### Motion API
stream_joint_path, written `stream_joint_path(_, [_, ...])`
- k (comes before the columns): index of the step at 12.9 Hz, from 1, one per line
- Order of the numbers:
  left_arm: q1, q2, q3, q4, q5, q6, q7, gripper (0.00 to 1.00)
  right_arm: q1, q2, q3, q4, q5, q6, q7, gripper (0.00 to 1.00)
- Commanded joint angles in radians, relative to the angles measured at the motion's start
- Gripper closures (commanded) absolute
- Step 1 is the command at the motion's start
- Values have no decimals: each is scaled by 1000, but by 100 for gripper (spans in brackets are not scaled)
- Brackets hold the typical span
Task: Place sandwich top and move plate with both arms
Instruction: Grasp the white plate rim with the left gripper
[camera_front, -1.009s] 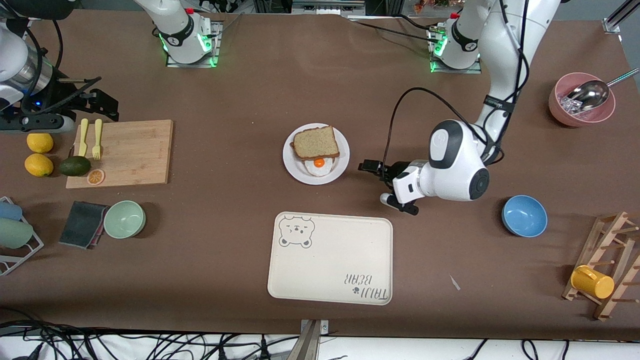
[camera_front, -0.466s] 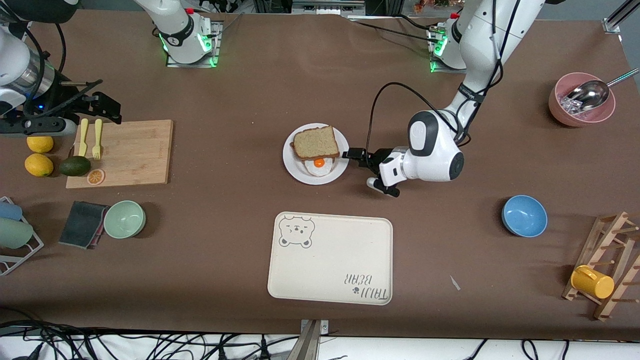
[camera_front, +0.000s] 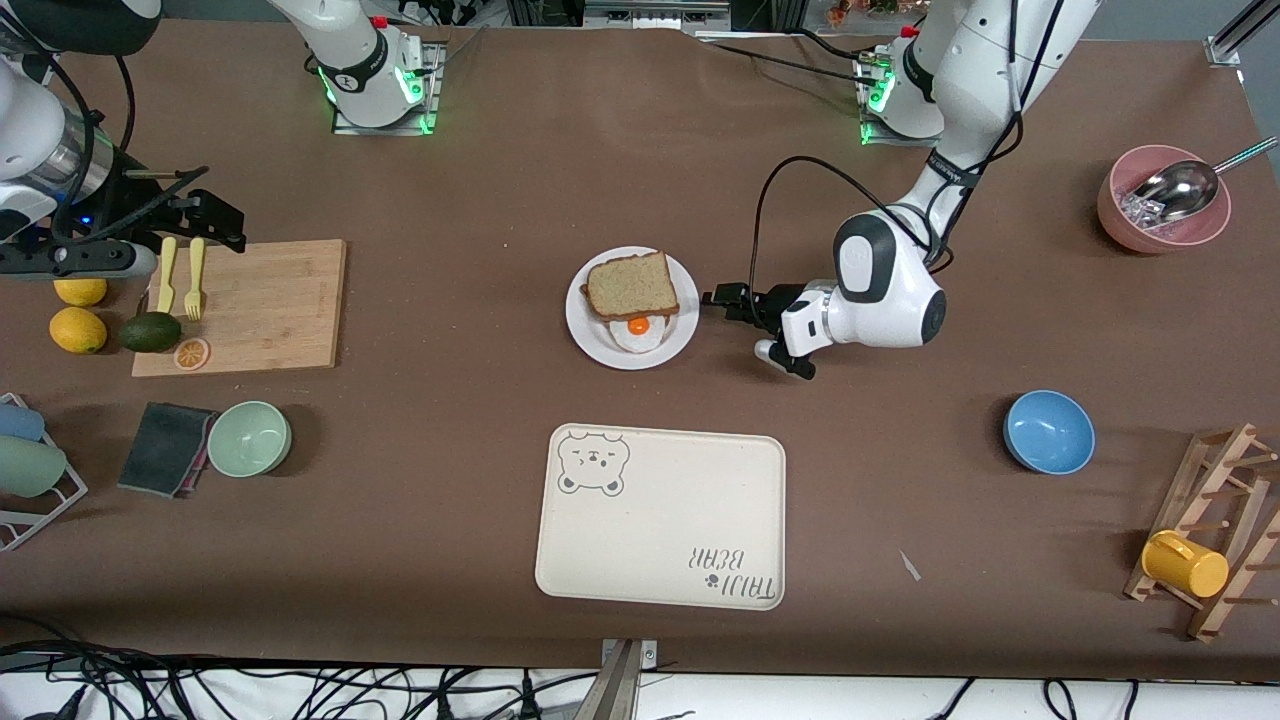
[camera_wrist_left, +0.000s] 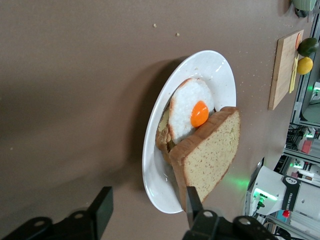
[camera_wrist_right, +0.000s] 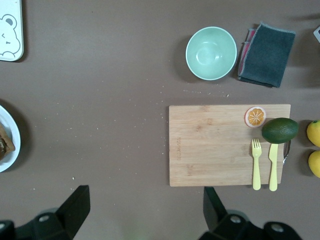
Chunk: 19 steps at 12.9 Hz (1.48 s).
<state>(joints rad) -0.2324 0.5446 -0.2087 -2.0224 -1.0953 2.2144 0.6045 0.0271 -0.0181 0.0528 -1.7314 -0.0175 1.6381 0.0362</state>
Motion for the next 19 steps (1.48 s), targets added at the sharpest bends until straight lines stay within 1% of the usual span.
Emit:
stream_joint_path(1, [-13,14,-9,-25,-133,27,96,48,-4,7,2,18,18,-6,-7,0])
stream_joint_path(3, [-36,47,-9,-36,-233,66,210,49,-4,9,2,18,18,-4,-7,0])
stream_joint_path(6, [-82,67,-11,-36,-265,134,235,49,-9,15,1,18,16,-6,-7,0])
stream_joint_path(8, [-117,81,-9,-29,-345,151,239,53,-9,15,1,18,16,-6,-7,0])
stream_joint_path(9, [-130,84,-9,-27,-354,154,262,54,-9,15,1,18,16,-6,-9,0])
stream_joint_path(10, [-127,95,-9,-27,-357,160,283,56,-9,15,1,18,16,-7,-9,0])
stream_joint_path(11, [-125,95,-9,-27,-357,160,291,64,-9,15,1,18,16,-7,-9,0])
stream_joint_path(12, [-128,97,-9,-24,-359,162,293,74,-9,15,1,18,14,-7,-9,0])
stream_joint_path(13, [-128,97,-9,-22,-359,162,293,77,-9,15,1,19,14,-7,-9,0])
stream_joint_path(15, [-122,100,-9,-15,-357,159,293,99,-9,15,1,19,13,-9,-9,0])
stream_joint_path(19, [-98,92,-11,-13,-373,143,278,100,-9,15,1,19,13,-9,-9,0])
